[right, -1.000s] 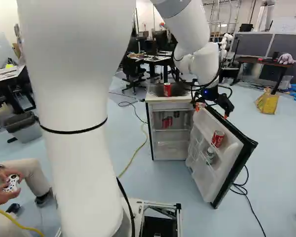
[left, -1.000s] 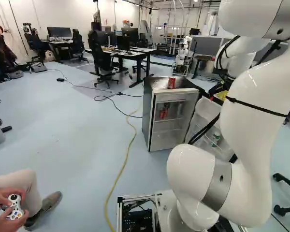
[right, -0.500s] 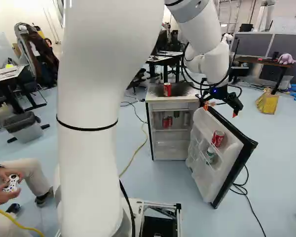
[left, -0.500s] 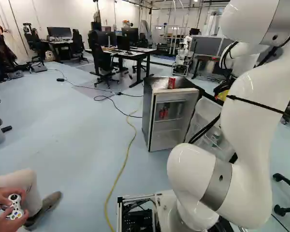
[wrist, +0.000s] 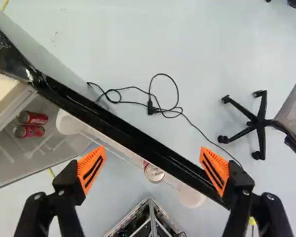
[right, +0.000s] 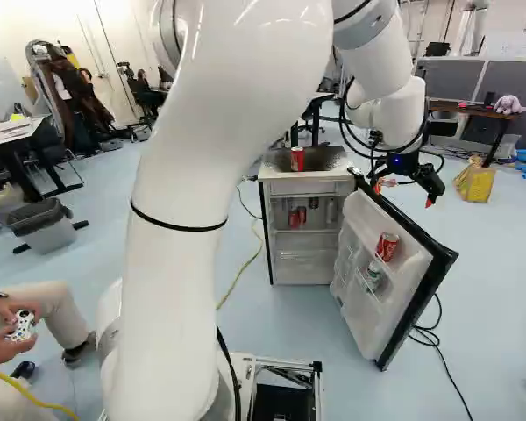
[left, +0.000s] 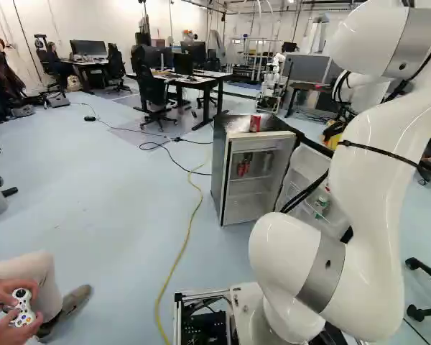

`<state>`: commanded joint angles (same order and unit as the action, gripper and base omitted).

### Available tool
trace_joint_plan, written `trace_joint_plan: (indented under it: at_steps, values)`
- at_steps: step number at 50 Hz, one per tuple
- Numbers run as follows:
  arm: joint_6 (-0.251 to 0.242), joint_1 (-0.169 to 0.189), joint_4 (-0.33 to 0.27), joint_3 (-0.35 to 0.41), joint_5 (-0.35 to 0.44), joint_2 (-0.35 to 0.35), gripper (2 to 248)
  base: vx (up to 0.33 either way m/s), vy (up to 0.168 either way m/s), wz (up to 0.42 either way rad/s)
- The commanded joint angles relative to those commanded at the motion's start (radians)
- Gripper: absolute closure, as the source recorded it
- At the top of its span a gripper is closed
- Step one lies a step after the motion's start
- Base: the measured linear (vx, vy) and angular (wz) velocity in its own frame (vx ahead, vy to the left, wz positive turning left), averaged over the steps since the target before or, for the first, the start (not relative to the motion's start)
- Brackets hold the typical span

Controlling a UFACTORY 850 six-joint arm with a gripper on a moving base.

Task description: Grab a drink from the fridge

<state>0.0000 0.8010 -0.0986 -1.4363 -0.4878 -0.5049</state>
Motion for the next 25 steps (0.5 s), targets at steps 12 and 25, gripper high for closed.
trace_joint_plan:
  at_steps: [12, 25]
  values:
    - [0.000, 0.014, 0.034, -0.070, -0.030, -0.052, 3, 0.000, 0.000, 0.000]
    - [0.000, 0.029, 0.078, -0.146, -0.068, -0.106, 3, 0.000, 0.000, 0.000]
